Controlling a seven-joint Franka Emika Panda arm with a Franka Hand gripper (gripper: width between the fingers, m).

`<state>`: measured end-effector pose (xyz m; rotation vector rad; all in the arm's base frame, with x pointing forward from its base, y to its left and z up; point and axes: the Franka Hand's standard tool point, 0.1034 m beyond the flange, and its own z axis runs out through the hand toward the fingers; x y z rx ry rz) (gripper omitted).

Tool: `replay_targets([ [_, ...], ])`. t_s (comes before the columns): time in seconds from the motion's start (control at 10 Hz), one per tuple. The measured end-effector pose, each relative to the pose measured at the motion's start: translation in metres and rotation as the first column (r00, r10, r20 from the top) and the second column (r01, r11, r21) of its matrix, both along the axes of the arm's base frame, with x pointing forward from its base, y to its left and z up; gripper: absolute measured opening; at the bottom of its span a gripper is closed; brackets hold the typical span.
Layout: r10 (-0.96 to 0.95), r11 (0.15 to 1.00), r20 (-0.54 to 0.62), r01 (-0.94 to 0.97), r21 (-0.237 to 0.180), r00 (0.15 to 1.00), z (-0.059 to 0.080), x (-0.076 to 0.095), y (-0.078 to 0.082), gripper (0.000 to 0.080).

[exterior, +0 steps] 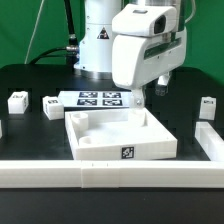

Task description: Assemble one leg

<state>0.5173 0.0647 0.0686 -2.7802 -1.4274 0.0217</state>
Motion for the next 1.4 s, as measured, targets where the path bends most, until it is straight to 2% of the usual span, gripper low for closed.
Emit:
replay_targets([
  [0.7, 0.04, 0.999, -0.003, -0.04, 0.001, 0.999, -0.002, -0.003, -0.002, 0.065],
  [1.0, 0.256, 0.967, -0.063, -0.255, 0.016, 0.965, -0.015, -0.028, -0.028, 0.065],
  [1.2, 0.401, 0.916, -0.109, -0.398, 0.047, 0.91, -0.024, -0.047, -0.053, 0.065],
  [1.3, 0.39, 0.921, -0.115, -0.387, 0.049, 0.913, -0.026, -0.051, -0.061, 0.065],
  [1.4, 0.385, 0.923, -0.113, -0.382, 0.048, 0.916, -0.026, -0.05, -0.06, 0.065],
])
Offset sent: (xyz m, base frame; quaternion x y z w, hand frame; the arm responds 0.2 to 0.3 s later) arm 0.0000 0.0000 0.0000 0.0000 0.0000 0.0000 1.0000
